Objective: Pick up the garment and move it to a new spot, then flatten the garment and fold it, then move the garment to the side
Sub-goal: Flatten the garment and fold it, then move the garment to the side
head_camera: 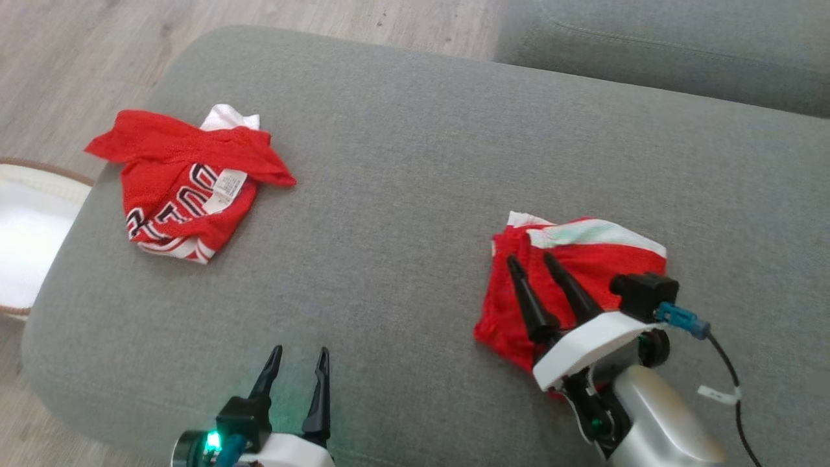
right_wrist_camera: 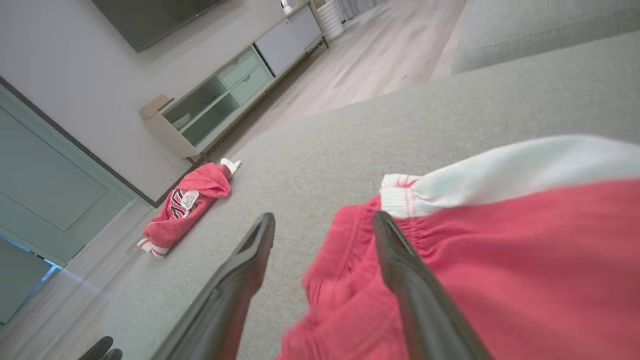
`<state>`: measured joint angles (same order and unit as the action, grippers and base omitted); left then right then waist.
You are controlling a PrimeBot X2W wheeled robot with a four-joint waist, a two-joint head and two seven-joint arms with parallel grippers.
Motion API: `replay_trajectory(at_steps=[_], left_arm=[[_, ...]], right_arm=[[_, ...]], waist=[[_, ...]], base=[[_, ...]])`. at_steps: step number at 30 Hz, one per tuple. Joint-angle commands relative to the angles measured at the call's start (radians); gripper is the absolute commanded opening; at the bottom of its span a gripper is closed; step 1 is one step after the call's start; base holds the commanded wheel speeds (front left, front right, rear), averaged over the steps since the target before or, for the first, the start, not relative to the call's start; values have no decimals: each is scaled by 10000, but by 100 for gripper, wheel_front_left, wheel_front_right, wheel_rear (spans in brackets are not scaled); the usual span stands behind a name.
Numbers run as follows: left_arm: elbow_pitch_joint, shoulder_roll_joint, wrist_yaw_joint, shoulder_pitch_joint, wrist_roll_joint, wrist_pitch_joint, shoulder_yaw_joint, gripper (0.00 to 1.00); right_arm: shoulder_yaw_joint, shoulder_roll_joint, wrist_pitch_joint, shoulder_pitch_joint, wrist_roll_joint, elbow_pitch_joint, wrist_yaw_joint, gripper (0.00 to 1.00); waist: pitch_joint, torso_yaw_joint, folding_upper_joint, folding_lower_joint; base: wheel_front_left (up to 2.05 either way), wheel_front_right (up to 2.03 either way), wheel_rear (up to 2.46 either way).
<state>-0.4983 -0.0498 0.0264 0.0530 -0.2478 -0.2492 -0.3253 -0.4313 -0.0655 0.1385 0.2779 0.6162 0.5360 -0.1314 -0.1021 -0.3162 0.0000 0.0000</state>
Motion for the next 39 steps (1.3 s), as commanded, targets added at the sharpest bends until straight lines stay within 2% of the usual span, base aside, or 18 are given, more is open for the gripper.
replay_trajectory(at_steps=[1,8,14,17,20,28,39], left_arm=[[318,-5,14,275,19,-126,335,100],[555,-5,23,377,110,-126,439,100],[1010,-5,126,464,351,-126,599,100],[1234,-5,187,427,566,-126,698,100],[1316,-5,162,337,896,-126,737,100],[1532,-5,206,-166,1284,-126,1074,100],[1650,-5,192,-388,1328,-126,1175,100]], right_arm=[[-288,145,226,229,-101,-332,7,100],[91,21,908,85,-874,-189,7,100],[2216,49,1217,-400,-2659,-153,7,100],[3303,114,1226,-772,-3546,-724,7,100],[3931,143,1229,-1213,-4140,-1123,7,100],[4205,150,1231,-1963,-4726,-1344,7,100],[4083,151,1231,-1919,-4578,-1220,7,100]], waist=[[44,158,0,0],[199,933,0,0],[351,1723,0,0],[434,2001,0,0],[571,2208,0,0],[957,2556,0,0],[974,2625,0,0]], base=[[0,0,0],[0,0,0],[0,0,0],[0,0,0],[0,0,0],[0,0,0],[0,0,0]])
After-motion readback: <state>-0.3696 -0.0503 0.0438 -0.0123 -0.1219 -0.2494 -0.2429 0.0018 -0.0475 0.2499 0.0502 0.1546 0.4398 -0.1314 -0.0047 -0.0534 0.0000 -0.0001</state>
